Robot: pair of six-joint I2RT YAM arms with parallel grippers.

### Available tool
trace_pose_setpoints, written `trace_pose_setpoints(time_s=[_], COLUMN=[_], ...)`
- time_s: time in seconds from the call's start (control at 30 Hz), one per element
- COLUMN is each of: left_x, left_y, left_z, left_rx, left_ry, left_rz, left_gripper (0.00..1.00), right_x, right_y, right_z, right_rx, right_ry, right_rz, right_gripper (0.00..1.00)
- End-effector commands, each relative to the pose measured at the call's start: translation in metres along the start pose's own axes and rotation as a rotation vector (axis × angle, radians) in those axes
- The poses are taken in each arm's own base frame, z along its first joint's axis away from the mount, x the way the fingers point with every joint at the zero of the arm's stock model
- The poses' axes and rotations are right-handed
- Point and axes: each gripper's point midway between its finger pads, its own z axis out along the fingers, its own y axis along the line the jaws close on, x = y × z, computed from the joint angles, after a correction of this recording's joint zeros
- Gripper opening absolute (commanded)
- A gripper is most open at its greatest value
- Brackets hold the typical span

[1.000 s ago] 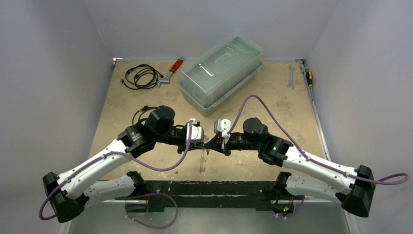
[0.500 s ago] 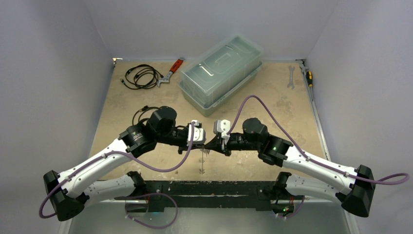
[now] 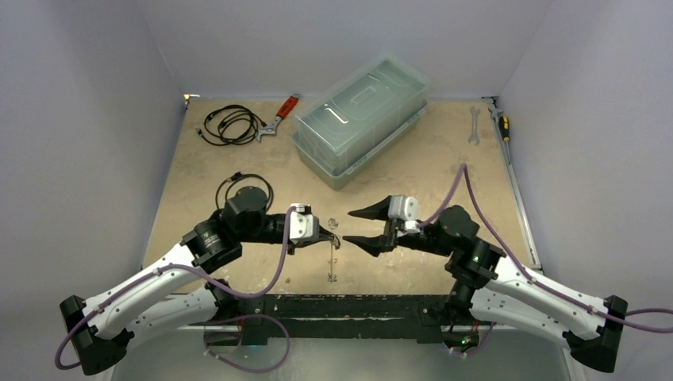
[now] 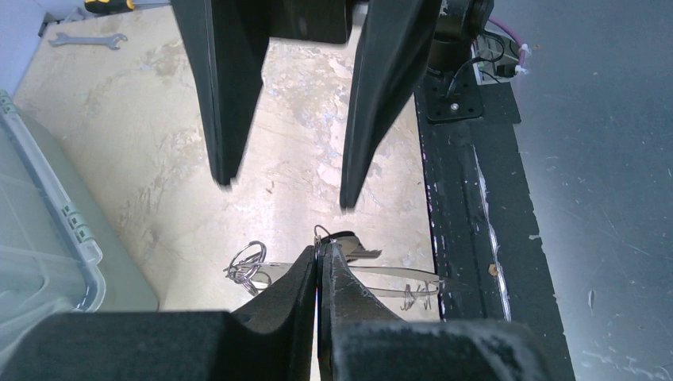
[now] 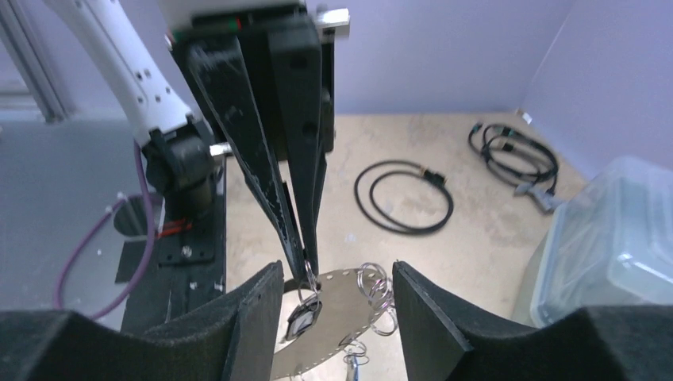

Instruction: Put the keys on the keyring

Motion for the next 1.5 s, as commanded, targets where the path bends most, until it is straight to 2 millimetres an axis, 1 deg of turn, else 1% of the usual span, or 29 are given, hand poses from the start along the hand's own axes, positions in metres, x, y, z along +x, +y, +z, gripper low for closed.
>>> trace_pose_setpoints(time_s=[0.0, 0.1, 0.13, 0.17, 0.37, 0.53, 0.77, 0.87, 0.93, 1.03, 1.13, 1.3, 1.47], left_x=[-0.033, -0.042, -0.050, -0.053, -0.068, -0.085, -0.102, -0.103, -0.103, -0.099, -0.097, -0.097, -0.092], left_y=[0.007, 0.004, 0.004, 0.003, -0.001, -0.005, -0.009, -0.007, -0.004, -0.003, -0.005, -0.006, -0.009], left_z=[-0.001, -0.004, -0.006, -0.007, -0.017, -0.029, -0.044, -0.048, -0.050, -0.048, -0.046, -0.048, -0.042], left_rx=[-0.043, -0.044, -0.048, -0.049, -0.064, -0.069, -0.084, -0.104, -0.119, -0.121, -0.103, -0.096, -0.061], left_ry=[-0.158, -0.213, -0.252, -0.276, -0.380, -0.475, -0.589, -0.625, -0.641, -0.630, -0.621, -0.617, -0.593], left_rz=[0.034, 0.033, 0.048, 0.049, 0.041, 0.047, 0.037, 0.028, 0.036, 0.048, 0.049, 0.053, 0.042], left_gripper=[0.00, 0.00, 0.00, 0.00, 0.00, 0.00, 0.00, 0.00, 0.00, 0.00, 0.00, 0.00, 0.00], right_x=[-0.036, -0.037, -0.036, -0.036, -0.036, -0.042, -0.049, -0.054, -0.057, -0.060, -0.063, -0.066, -0.076], right_y=[-0.004, -0.001, -0.001, 0.000, 0.006, 0.015, 0.023, 0.025, 0.025, 0.024, 0.023, 0.022, 0.022], right_z=[-0.011, -0.012, -0.012, -0.011, -0.011, -0.010, -0.003, -0.001, 0.000, 0.001, -0.002, -0.004, -0.005], right_rx=[0.052, 0.038, 0.034, 0.029, -0.004, -0.052, -0.111, -0.128, -0.131, -0.127, -0.118, -0.114, -0.120], right_ry=[-0.164, -0.174, -0.171, -0.169, -0.187, -0.228, -0.260, -0.279, -0.288, -0.282, -0.277, -0.253, -0.262], right_rz=[-0.006, -0.005, -0.004, -0.004, 0.003, 0.016, 0.046, 0.052, 0.059, 0.060, 0.054, 0.034, 0.020], right_gripper=[0.57, 0.55, 0.54, 0.52, 0.46, 0.40, 0.38, 0.40, 0.42, 0.47, 0.50, 0.49, 0.49])
